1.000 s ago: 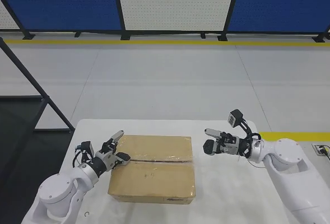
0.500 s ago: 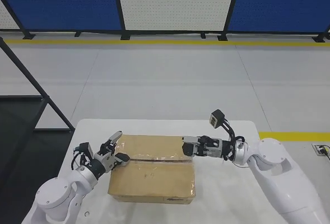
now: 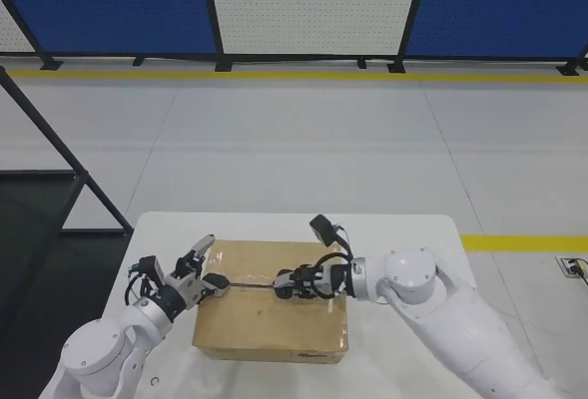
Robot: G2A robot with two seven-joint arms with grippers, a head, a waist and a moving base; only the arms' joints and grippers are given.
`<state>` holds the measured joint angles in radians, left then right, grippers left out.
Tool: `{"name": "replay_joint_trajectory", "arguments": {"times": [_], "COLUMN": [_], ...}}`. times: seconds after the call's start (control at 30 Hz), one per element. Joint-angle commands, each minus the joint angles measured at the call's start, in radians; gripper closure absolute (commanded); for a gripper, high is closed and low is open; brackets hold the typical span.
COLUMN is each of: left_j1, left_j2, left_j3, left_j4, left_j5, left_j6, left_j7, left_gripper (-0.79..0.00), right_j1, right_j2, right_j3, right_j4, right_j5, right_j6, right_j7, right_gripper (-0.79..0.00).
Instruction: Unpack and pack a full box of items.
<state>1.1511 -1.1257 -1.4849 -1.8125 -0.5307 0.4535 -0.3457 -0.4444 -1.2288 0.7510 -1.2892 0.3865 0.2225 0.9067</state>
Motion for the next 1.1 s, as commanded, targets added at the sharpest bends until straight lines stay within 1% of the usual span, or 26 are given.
{"name": "replay_joint_trajectory", "arguments": {"times": [0.0, 0.2, 0.43, 0.57, 0.67, 0.77, 0.9, 1.0, 1.07], "left_j1": [-0.001, -0.001, 0.000, 0.000, 0.001, 0.006, 0.009, 0.009, 0.011], "left_j2": [0.000, 0.000, -0.001, 0.001, 0.001, 0.001, -0.001, -0.001, -0.001], "left_j3": [0.001, 0.003, 0.005, -0.004, -0.006, -0.001, 0.007, 0.008, 0.006], "left_j4": [0.001, 0.001, 0.002, 0.012, 0.012, 0.002, -0.007, -0.009, -0.011], "left_j5": [-0.001, -0.003, -0.004, -0.004, -0.007, -0.007, -0.008, -0.009, -0.010], "left_j6": [-0.001, -0.006, -0.011, -0.015, -0.017, -0.019, -0.018, -0.017, -0.017], "left_j7": [0.001, 0.003, 0.002, -0.002, -0.004, -0.004, 0.003, 0.005, 0.006], "left_gripper": [-0.785, -0.785, -0.785, -0.785, -0.785, -0.785, -0.785, -0.785, -0.785], "right_j1": [0.017, 0.059, 0.094, 0.112, 0.115, 0.102, 0.065, 0.031, -0.002], "right_j2": [-0.014, -0.054, -0.106, -0.126, -0.127, -0.119, -0.105, -0.093, -0.082], "right_j3": [-0.030, -0.083, -0.138, -0.150, -0.130, -0.095, -0.051, -0.015, 0.018], "right_j4": [0.019, 0.090, 0.144, 0.171, 0.154, 0.110, 0.036, -0.036, -0.082], "right_j5": [-0.010, -0.005, 0.004, 0.009, 0.002, -0.013, -0.045, -0.103, -0.118], "right_j6": [0.006, -0.008, 0.012, 0.011, -0.011, -0.032, -0.046, -0.069, -0.078], "right_j7": [-0.016, -0.037, -0.097, -0.097, -0.103, -0.126, -0.162, -0.229, -0.243], "right_gripper": [0.000, 0.000, 0.000, 0.000, 0.000, 0.000, 0.000, 0.000, 0.000]}}
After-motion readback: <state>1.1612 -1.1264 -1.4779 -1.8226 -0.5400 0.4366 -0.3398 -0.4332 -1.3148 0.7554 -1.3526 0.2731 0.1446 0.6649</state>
